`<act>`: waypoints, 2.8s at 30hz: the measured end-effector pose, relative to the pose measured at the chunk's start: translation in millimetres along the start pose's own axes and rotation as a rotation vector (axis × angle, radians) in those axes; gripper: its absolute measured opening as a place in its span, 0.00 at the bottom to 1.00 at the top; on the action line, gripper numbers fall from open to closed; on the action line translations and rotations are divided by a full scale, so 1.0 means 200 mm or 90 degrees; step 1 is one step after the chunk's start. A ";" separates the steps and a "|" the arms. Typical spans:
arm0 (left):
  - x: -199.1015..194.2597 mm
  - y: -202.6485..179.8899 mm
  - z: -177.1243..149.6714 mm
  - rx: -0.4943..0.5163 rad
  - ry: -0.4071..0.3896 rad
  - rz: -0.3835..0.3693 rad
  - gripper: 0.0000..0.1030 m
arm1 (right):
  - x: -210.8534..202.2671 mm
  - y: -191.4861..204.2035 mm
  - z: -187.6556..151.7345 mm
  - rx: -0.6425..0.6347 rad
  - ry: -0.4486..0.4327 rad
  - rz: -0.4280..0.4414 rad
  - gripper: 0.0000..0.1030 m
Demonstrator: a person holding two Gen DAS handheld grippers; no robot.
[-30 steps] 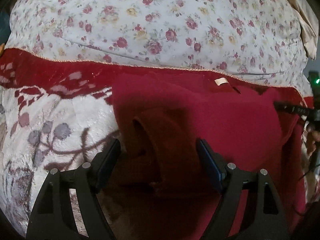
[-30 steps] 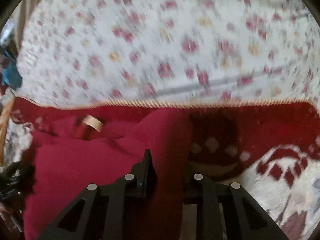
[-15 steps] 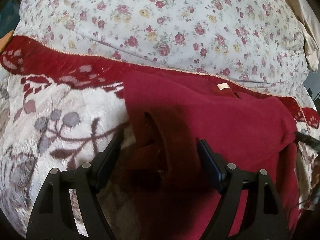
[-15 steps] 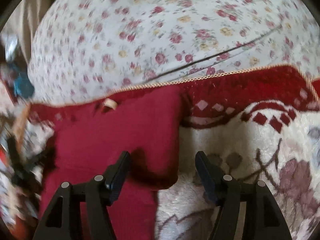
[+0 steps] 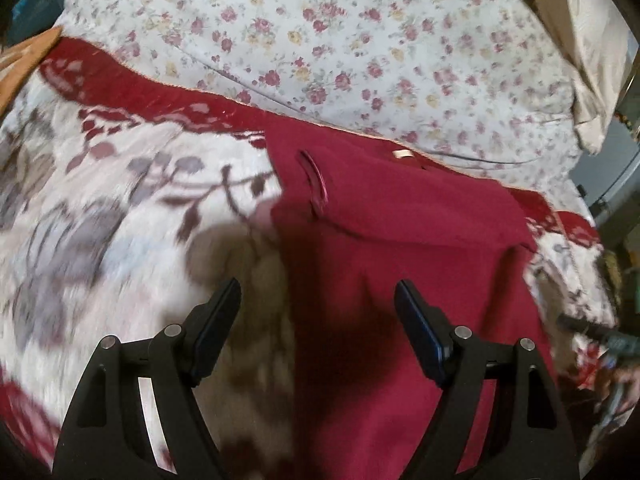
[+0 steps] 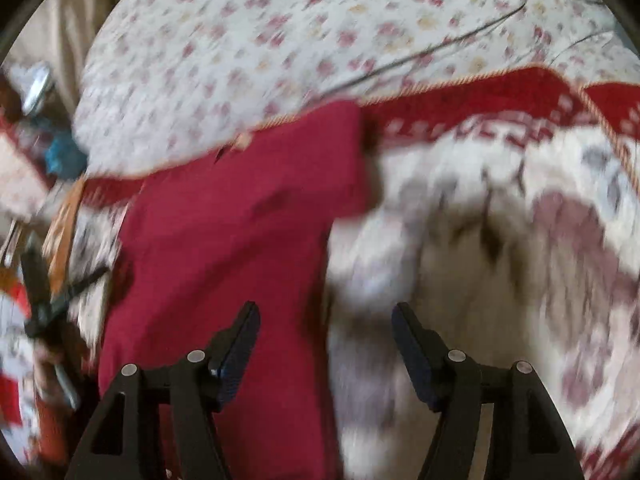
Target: Fold small clothes
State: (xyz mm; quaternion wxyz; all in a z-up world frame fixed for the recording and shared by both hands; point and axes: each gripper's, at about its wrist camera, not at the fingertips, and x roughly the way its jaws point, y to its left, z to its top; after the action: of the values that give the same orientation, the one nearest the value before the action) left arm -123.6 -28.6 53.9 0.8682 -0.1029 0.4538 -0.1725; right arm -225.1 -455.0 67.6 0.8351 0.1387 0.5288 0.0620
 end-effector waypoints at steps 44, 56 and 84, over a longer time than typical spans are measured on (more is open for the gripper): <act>-0.55 0.20 -0.60 -0.091 -0.006 0.012 0.77 | 0.43 1.42 -0.76 -0.498 0.052 0.048 0.50; -0.54 0.21 -0.62 -0.130 0.000 -0.042 0.77 | 0.54 1.20 -0.65 -0.278 0.188 0.296 0.14; -0.25 -0.04 -0.90 -0.058 0.153 -0.065 0.77 | 0.09 0.13 -0.77 0.023 0.163 0.040 0.61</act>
State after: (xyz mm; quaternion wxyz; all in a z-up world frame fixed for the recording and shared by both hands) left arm -299.1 -20.1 -8.5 0.7921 -0.1440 0.5560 -0.2068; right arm -354.7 -400.8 -2.4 0.7558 0.1610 0.6275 0.0956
